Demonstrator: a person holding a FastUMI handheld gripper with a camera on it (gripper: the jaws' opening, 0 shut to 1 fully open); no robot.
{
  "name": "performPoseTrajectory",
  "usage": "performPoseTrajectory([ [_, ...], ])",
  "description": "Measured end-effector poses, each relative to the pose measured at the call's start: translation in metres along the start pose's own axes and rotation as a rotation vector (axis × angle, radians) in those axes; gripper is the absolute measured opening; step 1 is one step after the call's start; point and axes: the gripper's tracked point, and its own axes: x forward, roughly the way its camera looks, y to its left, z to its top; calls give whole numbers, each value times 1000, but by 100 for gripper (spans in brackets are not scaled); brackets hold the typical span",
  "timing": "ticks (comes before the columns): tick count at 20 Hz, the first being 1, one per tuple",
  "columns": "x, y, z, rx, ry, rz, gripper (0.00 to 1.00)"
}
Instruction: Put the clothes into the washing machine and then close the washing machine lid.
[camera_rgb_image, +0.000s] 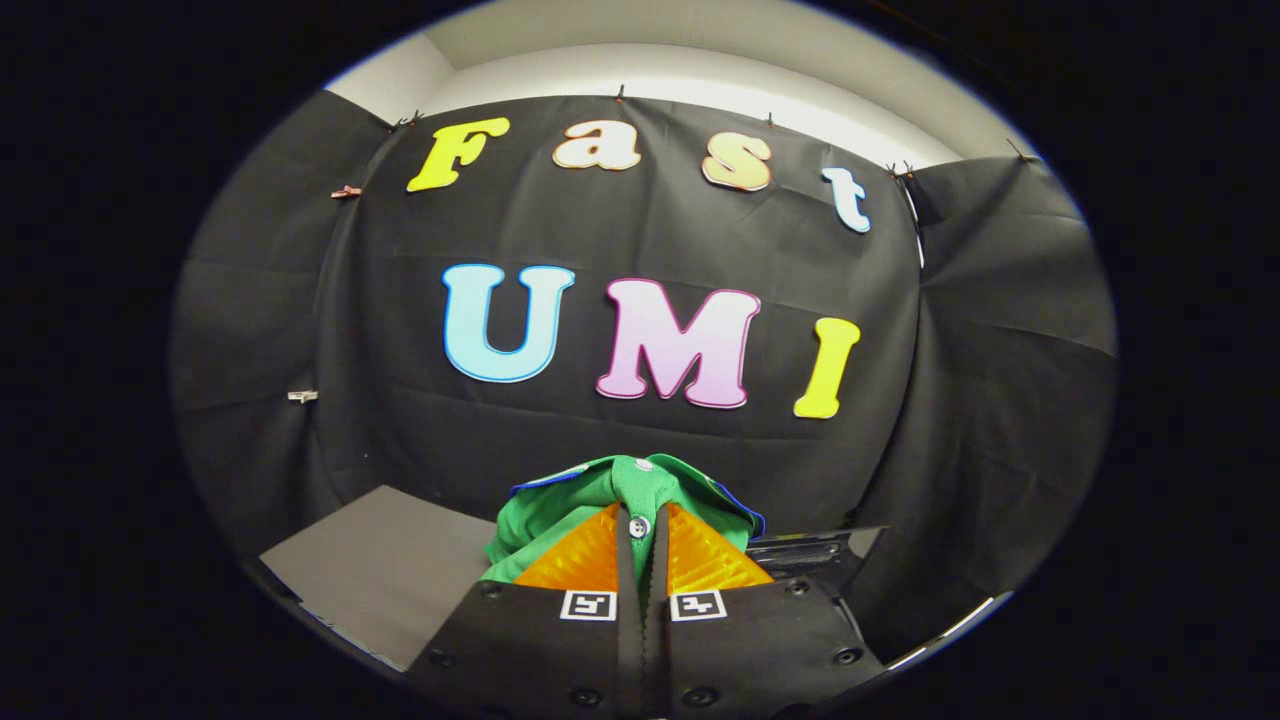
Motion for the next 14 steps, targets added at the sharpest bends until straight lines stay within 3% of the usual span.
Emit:
performPoseTrajectory([
  [7, 21, -131, -35, 74, 25, -85, 5],
  [14, 39, -192, -112, 91, 125, -114, 5],
])
